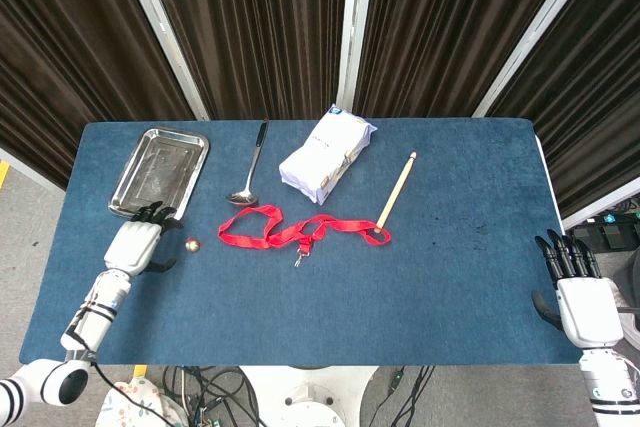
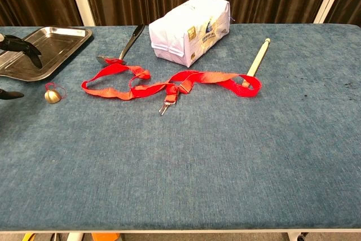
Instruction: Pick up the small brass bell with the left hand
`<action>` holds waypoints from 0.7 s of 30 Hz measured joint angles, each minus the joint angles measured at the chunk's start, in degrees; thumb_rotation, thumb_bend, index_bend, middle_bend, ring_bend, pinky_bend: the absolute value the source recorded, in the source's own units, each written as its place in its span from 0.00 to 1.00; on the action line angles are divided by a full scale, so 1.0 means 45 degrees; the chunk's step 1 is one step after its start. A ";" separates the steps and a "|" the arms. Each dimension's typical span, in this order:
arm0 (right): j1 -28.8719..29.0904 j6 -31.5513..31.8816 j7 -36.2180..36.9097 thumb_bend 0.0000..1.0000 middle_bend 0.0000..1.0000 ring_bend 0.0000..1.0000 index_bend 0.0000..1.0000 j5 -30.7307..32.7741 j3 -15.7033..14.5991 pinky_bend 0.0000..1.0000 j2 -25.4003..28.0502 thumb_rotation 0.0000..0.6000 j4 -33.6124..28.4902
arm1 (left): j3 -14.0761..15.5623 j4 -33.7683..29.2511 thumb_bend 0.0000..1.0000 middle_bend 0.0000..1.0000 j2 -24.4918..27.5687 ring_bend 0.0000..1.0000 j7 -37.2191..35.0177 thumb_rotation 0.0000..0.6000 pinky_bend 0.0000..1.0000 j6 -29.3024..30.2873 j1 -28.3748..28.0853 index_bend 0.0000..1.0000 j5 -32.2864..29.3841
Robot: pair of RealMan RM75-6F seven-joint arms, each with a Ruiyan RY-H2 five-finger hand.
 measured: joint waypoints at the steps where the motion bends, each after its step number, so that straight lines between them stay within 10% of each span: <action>1: 0.0009 -0.0020 0.0000 0.26 0.00 0.00 0.00 0.0013 0.0003 0.00 0.0004 1.00 -0.0003 | 0.0016 0.0149 0.23 0.17 -0.0112 0.02 -0.0011 1.00 0.12 -0.0042 -0.0043 0.36 -0.0035; 21: -0.0061 -0.0154 0.0321 0.26 0.00 0.00 0.00 0.0182 -0.0066 0.00 -0.0019 1.00 0.0318 | 0.0172 0.1463 0.33 0.18 -0.1107 0.02 -0.0530 1.00 0.12 -0.0571 -0.0612 0.40 -0.0245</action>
